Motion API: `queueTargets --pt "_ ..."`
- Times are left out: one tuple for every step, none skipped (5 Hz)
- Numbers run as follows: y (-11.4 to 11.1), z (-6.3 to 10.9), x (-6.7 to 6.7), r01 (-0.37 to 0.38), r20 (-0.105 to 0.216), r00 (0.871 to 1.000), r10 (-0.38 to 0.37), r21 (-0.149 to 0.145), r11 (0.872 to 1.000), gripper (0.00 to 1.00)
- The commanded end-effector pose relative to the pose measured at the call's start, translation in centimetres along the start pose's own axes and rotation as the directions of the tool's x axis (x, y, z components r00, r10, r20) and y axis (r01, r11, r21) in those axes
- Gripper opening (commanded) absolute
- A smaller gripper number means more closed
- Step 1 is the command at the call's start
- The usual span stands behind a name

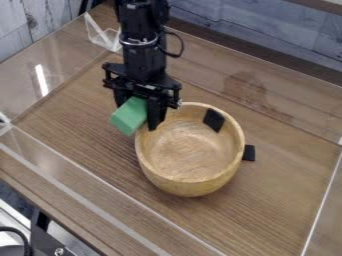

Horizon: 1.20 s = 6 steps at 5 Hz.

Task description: Move green stick from inside the wooden bowl to the table next to it

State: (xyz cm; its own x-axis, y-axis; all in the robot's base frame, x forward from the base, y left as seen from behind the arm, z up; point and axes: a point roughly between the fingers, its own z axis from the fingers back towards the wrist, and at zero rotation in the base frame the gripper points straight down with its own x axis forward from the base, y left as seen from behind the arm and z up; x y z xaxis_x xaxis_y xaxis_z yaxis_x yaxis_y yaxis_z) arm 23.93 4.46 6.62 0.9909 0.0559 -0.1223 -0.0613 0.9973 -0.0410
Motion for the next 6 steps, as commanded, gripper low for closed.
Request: queueTargets --pt "0.01 1.36 0.91 -0.009 0.049 0.999 0.008 0.004 1.000 0.00" --pt "-0.09 1.44 0.89 -0.010 0.044 0.999 0.010 -0.001 1.000 0.00" --pt "-0.19 1.49 0.88 -0.011 0.039 0.999 0.011 -0.005 1.000 0.00" --pt "-0.28 1.56 0.87 -0.011 0.035 0.999 0.011 -0.009 1.000 0.00" --pt "-0.38 1.63 0.85 -0.012 0.031 0.999 0.012 -0.013 1.000 0.00" --pt "-0.48 1.71 0.84 -0.013 0.027 1.000 0.013 -0.017 1.000 0.00"
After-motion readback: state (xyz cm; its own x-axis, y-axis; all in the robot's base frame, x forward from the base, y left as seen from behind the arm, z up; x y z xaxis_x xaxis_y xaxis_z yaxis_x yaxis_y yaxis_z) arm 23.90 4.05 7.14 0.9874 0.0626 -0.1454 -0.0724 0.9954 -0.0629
